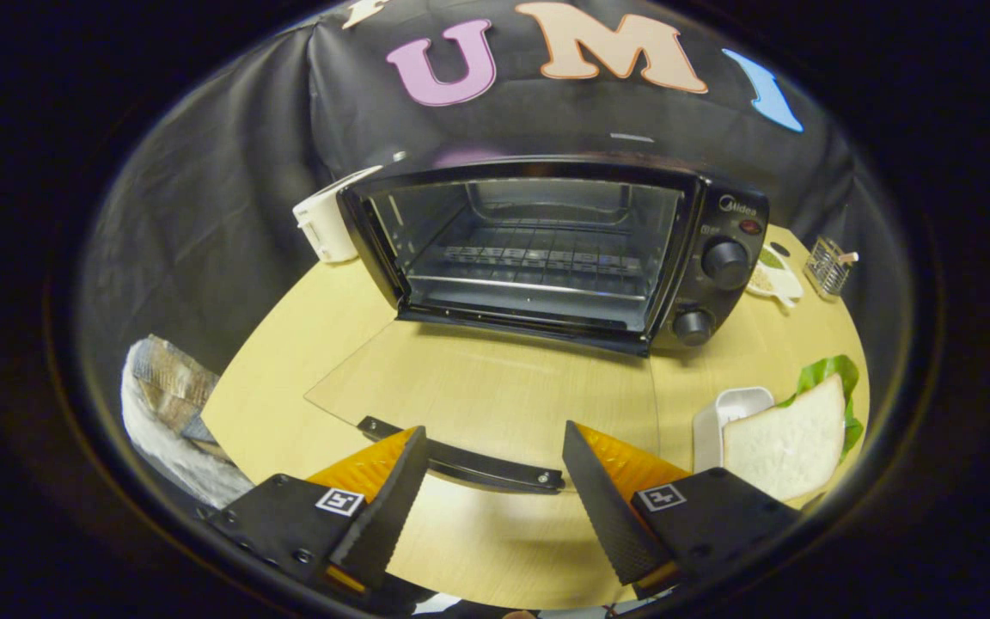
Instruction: Open the toaster oven, put the food inside, and close the toaster oven door.
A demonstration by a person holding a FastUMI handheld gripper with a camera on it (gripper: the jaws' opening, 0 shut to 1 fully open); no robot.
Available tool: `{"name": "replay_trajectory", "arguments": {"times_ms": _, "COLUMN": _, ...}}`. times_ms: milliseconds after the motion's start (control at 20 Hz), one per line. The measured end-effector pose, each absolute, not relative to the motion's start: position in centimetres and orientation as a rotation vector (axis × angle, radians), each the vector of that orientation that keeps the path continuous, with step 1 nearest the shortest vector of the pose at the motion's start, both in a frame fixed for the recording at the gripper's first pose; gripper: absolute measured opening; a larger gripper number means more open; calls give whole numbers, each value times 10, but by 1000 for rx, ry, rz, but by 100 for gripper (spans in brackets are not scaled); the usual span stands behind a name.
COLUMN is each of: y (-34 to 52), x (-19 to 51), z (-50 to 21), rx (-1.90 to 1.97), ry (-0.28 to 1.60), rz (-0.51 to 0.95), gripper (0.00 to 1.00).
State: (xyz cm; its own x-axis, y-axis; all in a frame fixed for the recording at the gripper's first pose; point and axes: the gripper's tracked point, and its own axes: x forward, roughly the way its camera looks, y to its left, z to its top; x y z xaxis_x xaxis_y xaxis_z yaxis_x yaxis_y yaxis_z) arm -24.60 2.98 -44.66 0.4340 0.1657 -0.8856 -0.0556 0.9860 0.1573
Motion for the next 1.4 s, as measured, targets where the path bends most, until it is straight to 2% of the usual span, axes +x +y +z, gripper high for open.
{"name": "replay_trajectory", "arguments": {"times_ms": 500, "y": 28, "x": -261, "z": -468, "rx": 112, "ry": 1157, "rz": 139, "gripper": 99}}
{"name": "replay_trajectory", "arguments": {"times_ms": 850, "y": 8, "x": -236, "z": -442, "rx": 176, "ry": 1089, "rz": 104, "gripper": 99}}
{"name": "replay_trajectory", "arguments": {"times_ms": 1400, "y": -146, "x": -181, "z": -370, "rx": 202, "ry": 848, "rz": -175, "gripper": 98}}
